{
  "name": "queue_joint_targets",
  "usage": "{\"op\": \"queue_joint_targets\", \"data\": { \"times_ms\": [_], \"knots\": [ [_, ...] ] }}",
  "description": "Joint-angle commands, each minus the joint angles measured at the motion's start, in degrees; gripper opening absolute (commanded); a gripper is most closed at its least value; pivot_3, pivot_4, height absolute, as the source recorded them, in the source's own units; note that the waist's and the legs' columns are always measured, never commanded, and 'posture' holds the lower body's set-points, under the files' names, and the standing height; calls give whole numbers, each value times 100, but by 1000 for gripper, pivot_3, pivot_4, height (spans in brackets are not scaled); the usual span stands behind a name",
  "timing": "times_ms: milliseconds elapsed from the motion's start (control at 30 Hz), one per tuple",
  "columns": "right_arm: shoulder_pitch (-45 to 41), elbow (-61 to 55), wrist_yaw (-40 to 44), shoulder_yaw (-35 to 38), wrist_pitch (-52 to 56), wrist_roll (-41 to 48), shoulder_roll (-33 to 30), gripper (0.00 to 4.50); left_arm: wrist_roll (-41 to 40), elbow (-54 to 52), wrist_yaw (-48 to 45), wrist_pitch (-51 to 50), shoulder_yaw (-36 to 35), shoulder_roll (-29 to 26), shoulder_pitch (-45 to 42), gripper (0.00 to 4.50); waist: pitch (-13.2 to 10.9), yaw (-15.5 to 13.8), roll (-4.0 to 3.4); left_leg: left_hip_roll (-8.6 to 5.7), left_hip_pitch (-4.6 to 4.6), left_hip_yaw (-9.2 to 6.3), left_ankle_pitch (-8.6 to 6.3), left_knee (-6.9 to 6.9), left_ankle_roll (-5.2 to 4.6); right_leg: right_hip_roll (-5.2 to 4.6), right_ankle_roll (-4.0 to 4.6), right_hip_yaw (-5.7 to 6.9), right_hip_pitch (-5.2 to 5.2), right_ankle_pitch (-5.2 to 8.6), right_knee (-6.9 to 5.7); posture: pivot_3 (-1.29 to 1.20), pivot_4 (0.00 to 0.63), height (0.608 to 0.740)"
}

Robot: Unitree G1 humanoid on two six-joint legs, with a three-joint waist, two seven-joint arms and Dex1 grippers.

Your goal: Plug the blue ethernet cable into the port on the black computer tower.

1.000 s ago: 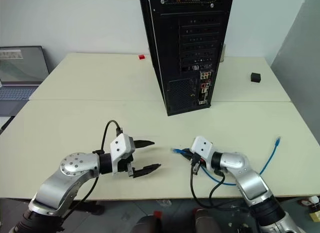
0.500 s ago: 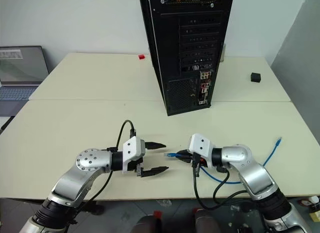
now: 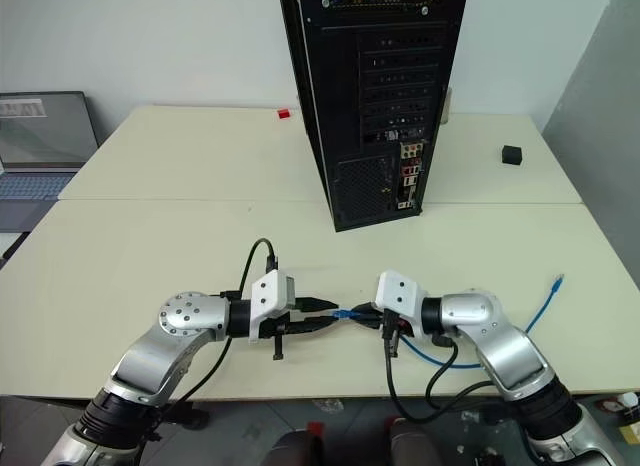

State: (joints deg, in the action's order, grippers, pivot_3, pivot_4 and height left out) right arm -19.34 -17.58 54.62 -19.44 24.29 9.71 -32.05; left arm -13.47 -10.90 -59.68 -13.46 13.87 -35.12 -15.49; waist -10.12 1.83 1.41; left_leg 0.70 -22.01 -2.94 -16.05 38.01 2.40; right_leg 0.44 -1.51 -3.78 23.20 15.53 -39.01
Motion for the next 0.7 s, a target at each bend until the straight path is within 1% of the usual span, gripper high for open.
{"op": "queue_joint_targets", "data": {
  "times_ms": [33,300,367,400,467,500,567,700],
  "knots": [
    [-100,-242,43,-16,-62,41,19,5,92,-29,36,93,-4,0,-17,303,0,0,0,0,0,0,0,0,0,0,0,-1,0,0,0,0,150,740],
    [-120,-294,199,-58,-17,118,-15,5,130,-34,127,163,-63,50,32,303,0,0,0,0,0,0,0,0,0,0,0,-1,0,0,0,0,150,740],
    [-144,-305,307,-58,-68,156,-59,720,97,-37,134,179,-103,68,37,303,0,0,0,0,0,1,0,0,0,0,0,-1,0,0,0,0,150,740],
    [-168,-298,355,-49,-99,165,-85,927,82,-41,131,204,-117,77,42,303,0,0,0,0,0,0,0,0,0,0,0,-1,0,0,0,0,150,740],
    [-218,-311,435,23,-84,217,-136,1486,72,-66,127,267,-128,80,73,303,0,1,0,0,0,-1,0,0,0,0,0,0,0,0,0,0,150,740],
    [-264,-350,517,119,-11,309,-205,1545,88,-80,133,329,-129,80,89,303,0,1,0,0,0,0,0,0,0,0,0,0,0,0,0,0,150,740],
    [-335,-466,720,354,203,550,-426,1942,139,-110,172,463,-130,84,137,303,0,-1,0,-1,0,0,0,0,0,-1,0,-1,0,0,0,0,150,740],
    [-273,-707,956,890,665,1099,-959,2907,405,-167,480,998,-107,201,319,303,0,-13,-1,-2,-2,-3,0,3,0,-5,0,2,-2,0,2,0,150,740]
  ]
}}
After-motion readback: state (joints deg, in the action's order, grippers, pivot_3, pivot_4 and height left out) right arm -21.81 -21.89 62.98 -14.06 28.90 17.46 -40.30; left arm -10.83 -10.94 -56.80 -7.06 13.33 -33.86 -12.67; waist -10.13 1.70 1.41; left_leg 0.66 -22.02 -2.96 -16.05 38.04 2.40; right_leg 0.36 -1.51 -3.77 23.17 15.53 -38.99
